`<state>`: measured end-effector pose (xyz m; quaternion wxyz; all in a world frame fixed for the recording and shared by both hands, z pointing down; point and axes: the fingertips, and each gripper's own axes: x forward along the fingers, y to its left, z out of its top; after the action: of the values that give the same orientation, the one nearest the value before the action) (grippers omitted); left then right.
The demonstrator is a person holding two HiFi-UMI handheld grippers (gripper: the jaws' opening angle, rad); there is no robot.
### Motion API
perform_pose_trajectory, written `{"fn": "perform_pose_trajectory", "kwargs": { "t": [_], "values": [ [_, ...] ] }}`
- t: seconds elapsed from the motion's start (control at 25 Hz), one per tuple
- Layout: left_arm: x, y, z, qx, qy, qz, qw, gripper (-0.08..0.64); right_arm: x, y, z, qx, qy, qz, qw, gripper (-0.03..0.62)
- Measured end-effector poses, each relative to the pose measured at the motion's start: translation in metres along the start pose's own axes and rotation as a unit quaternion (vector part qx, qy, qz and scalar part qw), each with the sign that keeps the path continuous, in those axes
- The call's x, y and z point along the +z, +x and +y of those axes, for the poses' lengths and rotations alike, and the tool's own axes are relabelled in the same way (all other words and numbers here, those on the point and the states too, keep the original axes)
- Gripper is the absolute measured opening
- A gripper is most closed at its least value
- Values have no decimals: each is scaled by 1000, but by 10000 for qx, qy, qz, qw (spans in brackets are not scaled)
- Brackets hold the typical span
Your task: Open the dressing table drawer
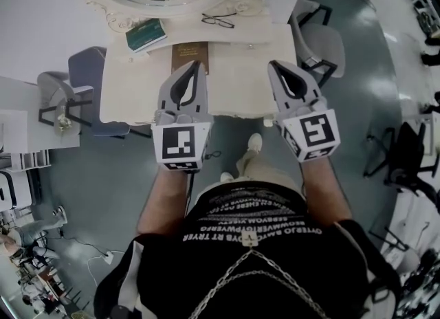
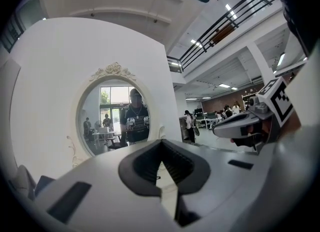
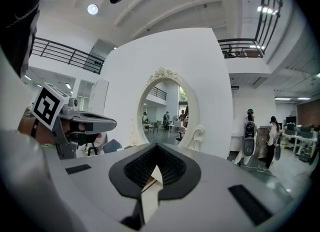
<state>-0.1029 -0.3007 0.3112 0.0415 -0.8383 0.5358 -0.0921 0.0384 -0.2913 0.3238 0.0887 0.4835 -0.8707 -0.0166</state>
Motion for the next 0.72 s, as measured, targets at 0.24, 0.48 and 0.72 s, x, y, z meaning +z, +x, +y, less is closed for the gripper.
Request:
{"fn": "perform_pose_trajectory", "kwargs": {
  "t": [0.24,0.48,0.72],
  "values": [
    [3,38,-6,23,-14,49,10000,3,-8,20,-34,110,-13,72,9999,2],
    [11,70,-4,240,24,94,9997,3,-10,41,-71,239,13,11,9997,2],
    [25,95,-8,448,79,32,9990,3,-30,60,-101,420,149,205,9988,2]
  ]
}}
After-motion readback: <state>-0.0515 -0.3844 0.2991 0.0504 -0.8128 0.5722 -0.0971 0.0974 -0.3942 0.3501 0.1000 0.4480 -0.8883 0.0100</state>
